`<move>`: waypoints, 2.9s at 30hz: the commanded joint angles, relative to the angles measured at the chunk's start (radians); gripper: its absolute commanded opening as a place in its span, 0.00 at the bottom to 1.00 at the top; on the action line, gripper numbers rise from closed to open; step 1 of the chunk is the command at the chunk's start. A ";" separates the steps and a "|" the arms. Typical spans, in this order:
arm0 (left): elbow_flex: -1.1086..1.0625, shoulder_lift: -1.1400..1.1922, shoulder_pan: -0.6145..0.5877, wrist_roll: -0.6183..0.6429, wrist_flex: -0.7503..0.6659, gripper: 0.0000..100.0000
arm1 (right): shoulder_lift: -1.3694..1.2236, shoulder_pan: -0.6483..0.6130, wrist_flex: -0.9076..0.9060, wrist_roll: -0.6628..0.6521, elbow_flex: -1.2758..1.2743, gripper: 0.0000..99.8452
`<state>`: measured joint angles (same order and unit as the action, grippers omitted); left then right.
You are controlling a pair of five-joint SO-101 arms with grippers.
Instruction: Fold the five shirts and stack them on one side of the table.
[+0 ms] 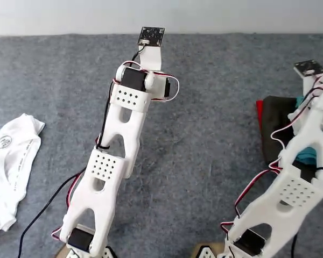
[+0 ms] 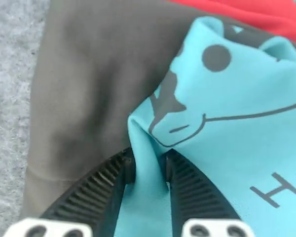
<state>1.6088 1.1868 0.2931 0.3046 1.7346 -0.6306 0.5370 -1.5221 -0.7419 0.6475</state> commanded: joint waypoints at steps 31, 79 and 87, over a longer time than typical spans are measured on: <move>0.067 -0.072 -0.003 -0.008 0.023 0.07 | 0.145 -0.176 -0.065 0.044 0.015 0.04; -0.512 -0.752 -0.407 -0.118 0.023 0.07 | 0.061 0.254 0.041 0.041 0.261 0.02; -0.806 -1.083 -0.592 -0.232 0.023 0.07 | 0.160 0.180 -0.119 0.046 0.436 0.02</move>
<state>0.8922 0.2631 -0.2348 0.1189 1.7346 -0.5646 0.7626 -1.5973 -0.7020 0.9927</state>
